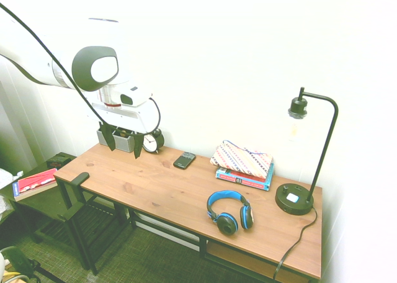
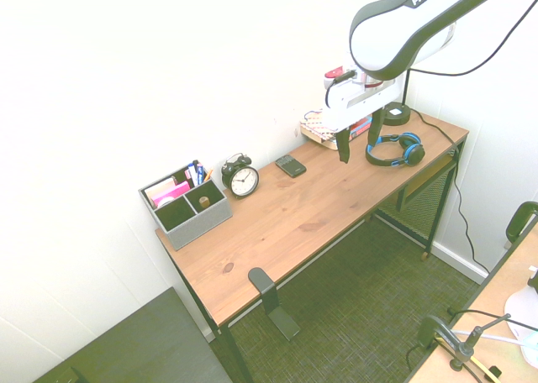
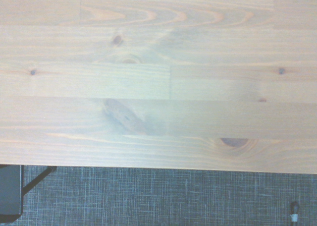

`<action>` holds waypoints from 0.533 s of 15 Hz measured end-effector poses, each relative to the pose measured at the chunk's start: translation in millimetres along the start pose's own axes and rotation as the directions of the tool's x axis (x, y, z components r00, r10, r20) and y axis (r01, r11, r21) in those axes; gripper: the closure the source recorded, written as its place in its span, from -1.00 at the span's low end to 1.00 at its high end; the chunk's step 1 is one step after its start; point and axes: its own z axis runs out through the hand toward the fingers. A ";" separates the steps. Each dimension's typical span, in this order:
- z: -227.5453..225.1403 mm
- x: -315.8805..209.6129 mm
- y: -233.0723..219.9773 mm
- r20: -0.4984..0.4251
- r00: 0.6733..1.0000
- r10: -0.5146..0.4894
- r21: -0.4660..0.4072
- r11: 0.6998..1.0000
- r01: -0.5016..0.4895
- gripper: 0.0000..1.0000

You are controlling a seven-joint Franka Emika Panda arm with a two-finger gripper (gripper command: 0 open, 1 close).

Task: Hang the headphone

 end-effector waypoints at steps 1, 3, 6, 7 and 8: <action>0.9 0.1 0.0 0.001 1.000 0.001 -0.002 1.000 -0.001 -1.00; 3.4 12.2 -0.4 -0.009 1.000 0.025 -0.006 1.000 -0.025 -1.00; -2.2 80.1 8.3 -0.041 0.983 0.181 0.009 0.983 -0.181 -1.00; -1.3 106.5 13.7 -0.052 0.968 0.246 0.011 0.969 -0.245 -1.00; 3.1 131.0 19.4 -0.060 0.953 0.297 0.007 0.955 -0.297 -1.00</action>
